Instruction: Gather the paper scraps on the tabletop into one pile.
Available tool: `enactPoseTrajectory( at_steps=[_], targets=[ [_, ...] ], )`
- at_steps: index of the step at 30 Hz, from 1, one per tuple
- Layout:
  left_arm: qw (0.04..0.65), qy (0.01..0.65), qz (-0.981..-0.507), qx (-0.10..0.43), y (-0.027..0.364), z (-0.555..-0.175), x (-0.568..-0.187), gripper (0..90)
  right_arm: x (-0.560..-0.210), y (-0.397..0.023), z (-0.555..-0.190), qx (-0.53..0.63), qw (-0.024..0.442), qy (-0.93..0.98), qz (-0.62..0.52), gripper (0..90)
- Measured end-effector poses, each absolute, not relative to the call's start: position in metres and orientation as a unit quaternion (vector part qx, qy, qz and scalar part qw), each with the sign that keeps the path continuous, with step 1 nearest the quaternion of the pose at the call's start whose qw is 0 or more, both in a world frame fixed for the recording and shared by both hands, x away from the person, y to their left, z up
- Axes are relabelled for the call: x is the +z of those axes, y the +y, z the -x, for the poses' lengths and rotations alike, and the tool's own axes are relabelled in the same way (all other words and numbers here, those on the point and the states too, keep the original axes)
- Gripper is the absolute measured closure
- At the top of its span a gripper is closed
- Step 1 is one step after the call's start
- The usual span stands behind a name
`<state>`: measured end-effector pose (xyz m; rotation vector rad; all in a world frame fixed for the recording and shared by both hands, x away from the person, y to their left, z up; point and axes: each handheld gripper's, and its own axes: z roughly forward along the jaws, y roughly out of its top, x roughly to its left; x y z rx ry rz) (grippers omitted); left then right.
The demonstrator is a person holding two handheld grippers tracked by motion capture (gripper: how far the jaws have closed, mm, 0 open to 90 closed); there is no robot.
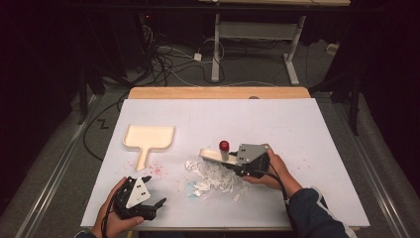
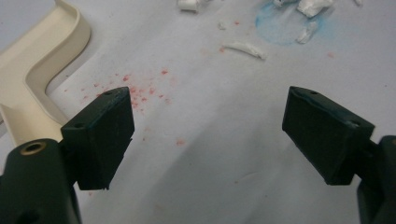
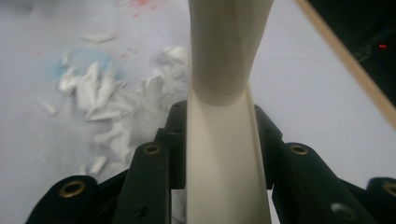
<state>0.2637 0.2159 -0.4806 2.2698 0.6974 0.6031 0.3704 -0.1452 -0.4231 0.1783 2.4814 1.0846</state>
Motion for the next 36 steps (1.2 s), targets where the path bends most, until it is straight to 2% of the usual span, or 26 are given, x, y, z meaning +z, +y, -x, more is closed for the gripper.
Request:
enactPoseTrajectory(
  at_steps=[2,9,17,21,28,36],
  targets=[
    [0.341,0.265,-0.872,0.231,0.215,-0.263,-0.480,16.1,-0.415,-0.148,-0.376,0.413,0.215,0.879,-0.103,67.8],
    [0.335,0.264,-0.876,0.225,0.213,-0.265,-0.483,16.1,-0.416,-0.132,-0.385,0.384,0.238,0.884,-0.123,67.8],
    [0.333,0.264,-0.878,0.220,0.213,-0.266,-0.484,16.1,-0.436,-0.086,-0.395,0.329,0.272,0.900,-0.083,67.8],
    [0.334,0.262,-0.878,0.219,0.214,-0.265,-0.484,16.1,-0.443,-0.076,-0.389,0.332,0.258,0.905,-0.059,67.7],
    [0.333,0.259,-0.879,0.223,0.213,-0.265,-0.484,16.1,-0.431,-0.088,-0.371,0.375,0.190,0.907,0.010,67.9],
    [0.337,0.256,-0.878,0.222,0.211,-0.265,-0.482,16.1,-0.417,-0.112,-0.379,0.389,0.237,0.889,-0.041,67.8]
  ],
)
